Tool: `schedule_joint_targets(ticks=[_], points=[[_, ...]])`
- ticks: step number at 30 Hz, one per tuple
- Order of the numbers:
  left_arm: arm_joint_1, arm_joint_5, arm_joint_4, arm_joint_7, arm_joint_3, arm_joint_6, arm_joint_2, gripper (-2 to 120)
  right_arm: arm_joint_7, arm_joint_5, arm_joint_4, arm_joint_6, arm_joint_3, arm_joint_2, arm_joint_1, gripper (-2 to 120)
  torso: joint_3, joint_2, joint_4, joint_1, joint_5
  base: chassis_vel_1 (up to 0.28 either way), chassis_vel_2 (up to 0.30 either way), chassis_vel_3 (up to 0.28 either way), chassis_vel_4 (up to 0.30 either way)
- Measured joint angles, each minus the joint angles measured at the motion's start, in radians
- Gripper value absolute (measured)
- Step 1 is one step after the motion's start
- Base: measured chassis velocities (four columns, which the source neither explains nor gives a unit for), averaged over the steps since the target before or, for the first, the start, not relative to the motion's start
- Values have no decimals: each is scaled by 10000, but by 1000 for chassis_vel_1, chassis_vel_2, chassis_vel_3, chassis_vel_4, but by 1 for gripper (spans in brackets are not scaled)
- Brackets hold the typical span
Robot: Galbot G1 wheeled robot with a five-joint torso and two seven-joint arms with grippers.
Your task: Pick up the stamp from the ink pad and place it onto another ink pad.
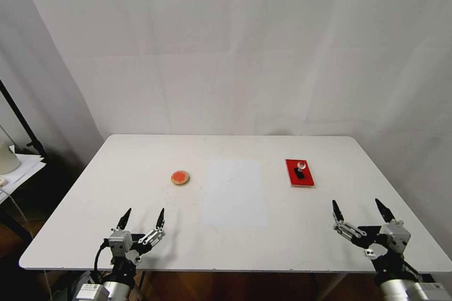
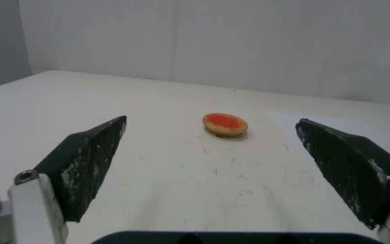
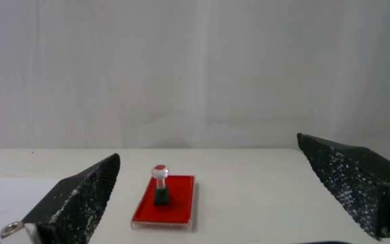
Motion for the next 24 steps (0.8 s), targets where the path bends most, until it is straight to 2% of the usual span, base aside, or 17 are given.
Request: schedule_joint_targets(ticks=[4, 5, 10, 11, 14, 15, 20, 24], points=[[0, 0, 0, 0, 0, 0, 1, 100, -65, 1298, -404, -939, -915, -1152, 1750, 100, 1, 0, 2, 1, 0, 0, 0, 0, 0], [0, 0, 0, 0, 0, 0, 1, 100, -65, 1298, -404, -939, -915, -1152, 1750, 100, 1, 0, 2, 1, 0, 0, 0, 0, 0], [0, 0, 0, -1, 0, 0, 0, 100, -360, 3403, -1380, -1721, -2591, -2021, 3565, 100, 2, -1, -2, 2, -1, 0, 0, 0, 0], [0, 0, 0, -1, 0, 0, 0, 100, -360, 3403, -1380, -1721, -2591, -2021, 3565, 100, 2, -1, -2, 2, -1, 0, 0, 0, 0], [1, 0, 0, 0, 0, 0, 1, 100, -421, 3971, -2182, -1920, -3936, -2167, 4903, 100, 1, -1, -3, 1, 3, 0, 0, 0, 0], [1, 0, 0, 0, 0, 0, 1, 100, -421, 3971, -2182, -1920, -3936, -2167, 4903, 100, 1, -1, -3, 1, 3, 0, 0, 0, 0], [0, 0, 0, 0, 0, 0, 0, 100, -377, 4077, -3357, -1979, -5341, -1858, 6786, 100, 1, -1, 2, 2, -1, 0, 0, 0, 0], [0, 0, 0, 0, 0, 0, 0, 100, -352, 4098, -3940, -1979, -6020, -1679, 7508, 100, 2, -1, 0, 3, 2, 0, 0, 0, 0]])
